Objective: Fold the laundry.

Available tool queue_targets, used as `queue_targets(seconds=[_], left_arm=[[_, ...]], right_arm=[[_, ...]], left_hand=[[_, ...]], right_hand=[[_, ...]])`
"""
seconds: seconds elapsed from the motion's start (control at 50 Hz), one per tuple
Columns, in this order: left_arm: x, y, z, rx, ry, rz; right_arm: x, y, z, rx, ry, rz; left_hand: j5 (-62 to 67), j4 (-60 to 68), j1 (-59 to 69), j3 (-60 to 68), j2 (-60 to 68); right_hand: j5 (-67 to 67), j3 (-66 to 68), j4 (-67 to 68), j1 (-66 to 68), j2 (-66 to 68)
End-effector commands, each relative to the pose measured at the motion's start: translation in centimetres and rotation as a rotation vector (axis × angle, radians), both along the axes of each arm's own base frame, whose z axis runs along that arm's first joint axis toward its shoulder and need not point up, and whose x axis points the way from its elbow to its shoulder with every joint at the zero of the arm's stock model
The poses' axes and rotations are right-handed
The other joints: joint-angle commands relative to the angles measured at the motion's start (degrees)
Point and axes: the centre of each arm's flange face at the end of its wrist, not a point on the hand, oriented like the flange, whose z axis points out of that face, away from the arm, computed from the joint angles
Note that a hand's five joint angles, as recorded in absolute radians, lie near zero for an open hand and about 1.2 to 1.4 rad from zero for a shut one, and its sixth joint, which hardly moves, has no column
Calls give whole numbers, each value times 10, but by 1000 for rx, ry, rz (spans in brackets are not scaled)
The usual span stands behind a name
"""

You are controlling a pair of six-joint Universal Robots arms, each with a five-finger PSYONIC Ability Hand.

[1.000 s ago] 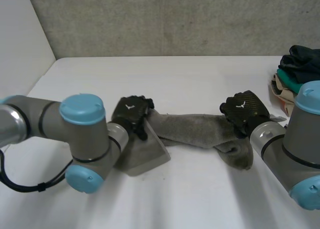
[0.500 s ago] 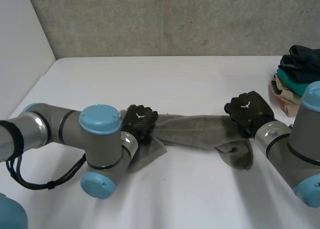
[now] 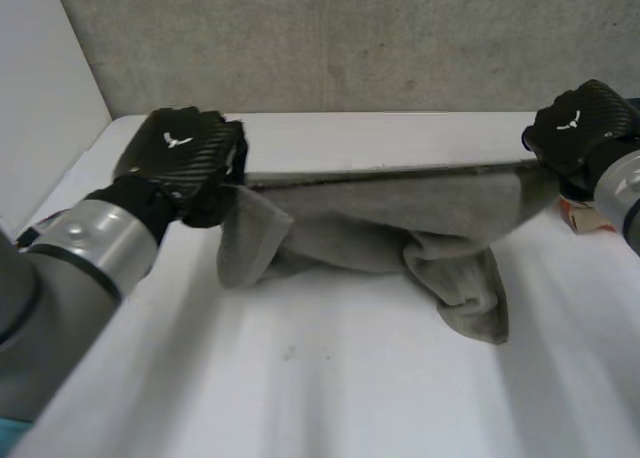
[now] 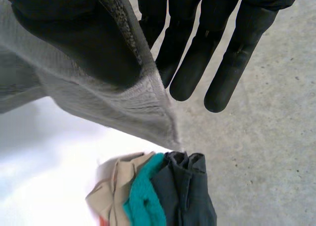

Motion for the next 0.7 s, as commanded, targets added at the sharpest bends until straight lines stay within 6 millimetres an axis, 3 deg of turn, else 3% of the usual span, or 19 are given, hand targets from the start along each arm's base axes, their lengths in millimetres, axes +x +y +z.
queue_targets(seconds=[0.02, 0.04, 0.12, 0.18, 0.24, 0.26, 0.28, 0.32, 0.36, 0.38, 0.4, 0.42, 0.44, 0.48, 0.5, 0.56, 0.7], left_arm=[[27, -32, -21, 106, -46, 51], [26, -42, -37, 152, -65, 54], [19, -72, -66, 198, -124, 58], [12, -94, -76, 178, -177, 53], [-4, -121, -71, 57, -241, 28], [-8, -129, -64, 5, -248, 31], [-14, -148, -42, -122, -238, 52], [-21, -167, -11, -281, -211, 83], [-26, -186, 38, -509, -134, 139], [-26, -189, 53, -570, -105, 158], [-25, -192, 73, -653, -66, 188], [-24, -193, 100, -759, -14, 224], [-23, -192, 113, -810, 14, 244], [-19, -193, 125, -864, 42, 270], [-18, -192, 130, -880, 55, 280], [-16, -188, 131, -870, 51, 278], [-11, -179, 68, -676, -55, 223]], right_arm=[[-2, 11, -17, 135, 78, 11], [-1, 6, -28, 167, 96, 11], [8, -13, -51, 215, 113, 20], [17, -36, -60, 185, 97, 18], [27, -59, -55, 86, 72, 19], [34, -76, -45, -12, 44, 16], [37, -85, -36, -74, 25, 14], [43, -103, -15, -216, -22, 9], [49, -122, 28, -470, -105, 4], [51, -125, 40, -539, -125, 6], [53, -129, 67, -700, -173, 9], [52, -130, 77, -757, -191, 8], [52, -128, 88, -814, -208, 9], [52, -121, 113, -938, -245, 23], [52, -118, 116, -946, -248, 28], [51, -114, 109, -903, -234, 30], [55, -100, 57, -698, -196, 59]], left_hand=[[128, 115, 149, 121, 116], [128, 115, 149, 121, 116], [128, 115, 149, 121, 116], [128, 115, 149, 121, 116], [128, 115, 149, 121, 116], [128, 115, 149, 121, 116], [128, 115, 149, 121, 116], [128, 115, 149, 121, 116], [128, 115, 149, 121, 116], [128, 115, 149, 121, 116], [128, 115, 149, 121, 116], [128, 115, 149, 121, 116], [128, 115, 149, 121, 116], [128, 115, 149, 121, 116], [128, 115, 149, 121, 116], [128, 115, 149, 121, 116], [128, 115, 149, 121, 116]], right_hand=[[111, 119, 113, 166, 127], [111, 119, 113, 166, 127], [111, 119, 113, 166, 127], [111, 119, 113, 166, 127], [111, 119, 113, 166, 127], [111, 119, 113, 166, 127], [111, 119, 113, 166, 127], [111, 119, 113, 166, 127], [111, 119, 113, 166, 127], [111, 119, 113, 166, 127], [111, 119, 113, 166, 127], [111, 119, 113, 166, 127], [111, 119, 113, 166, 127], [111, 119, 113, 166, 127], [111, 119, 113, 166, 127], [111, 119, 113, 166, 127], [111, 119, 113, 166, 127]])
